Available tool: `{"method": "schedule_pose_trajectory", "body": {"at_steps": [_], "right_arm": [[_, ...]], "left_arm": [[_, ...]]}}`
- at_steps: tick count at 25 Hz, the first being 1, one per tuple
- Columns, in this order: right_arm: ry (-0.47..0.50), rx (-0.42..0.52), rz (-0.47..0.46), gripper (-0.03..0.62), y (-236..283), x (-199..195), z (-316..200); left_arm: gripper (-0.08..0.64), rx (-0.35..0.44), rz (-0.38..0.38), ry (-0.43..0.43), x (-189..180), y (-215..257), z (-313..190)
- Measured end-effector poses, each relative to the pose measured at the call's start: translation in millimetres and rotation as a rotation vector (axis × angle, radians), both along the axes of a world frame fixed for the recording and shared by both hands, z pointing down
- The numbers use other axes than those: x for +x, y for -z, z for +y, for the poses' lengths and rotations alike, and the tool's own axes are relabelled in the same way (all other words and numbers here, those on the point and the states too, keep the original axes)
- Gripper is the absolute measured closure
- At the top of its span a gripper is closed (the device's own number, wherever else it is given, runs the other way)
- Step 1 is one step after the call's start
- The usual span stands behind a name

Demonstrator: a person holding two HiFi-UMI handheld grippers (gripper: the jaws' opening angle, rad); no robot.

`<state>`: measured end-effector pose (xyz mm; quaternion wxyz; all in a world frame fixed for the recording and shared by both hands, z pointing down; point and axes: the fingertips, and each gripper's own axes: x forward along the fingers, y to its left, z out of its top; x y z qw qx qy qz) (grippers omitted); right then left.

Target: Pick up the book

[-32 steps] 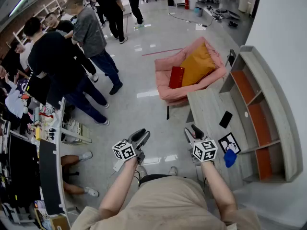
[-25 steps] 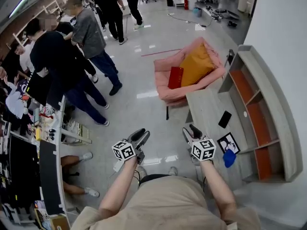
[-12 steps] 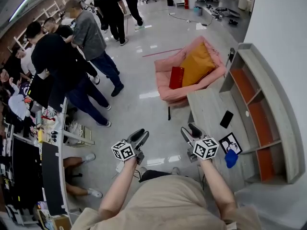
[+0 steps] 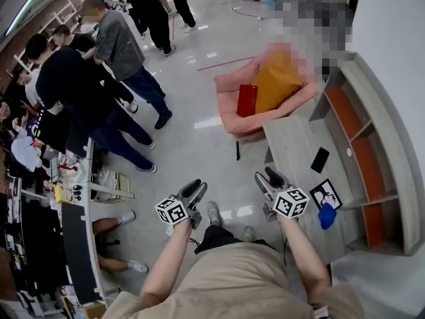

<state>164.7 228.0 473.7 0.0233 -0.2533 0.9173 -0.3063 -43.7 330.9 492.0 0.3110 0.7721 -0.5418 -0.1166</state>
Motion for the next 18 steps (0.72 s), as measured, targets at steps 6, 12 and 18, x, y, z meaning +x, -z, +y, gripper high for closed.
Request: {"method": "schedule_pose_trajectory", "body": {"at_steps": [6,12,18], "right_arm": [[-0.048,-0.015,0.029,0.387,-3,-22,-25],[-0.103,-0.022,0.069,0.387,-2,-52,-58],[-0.163,-0.024,0.084,0.387,0,-89,-93]], "left_arm": [[0.379,-0.013,0.044,-0.043,-26,-14,-39],[0.379,0.001,0.069,-0.106,-63,-11,-93],[0.379,0.025,0.081,-0.156,-110,-8,-143]]}}
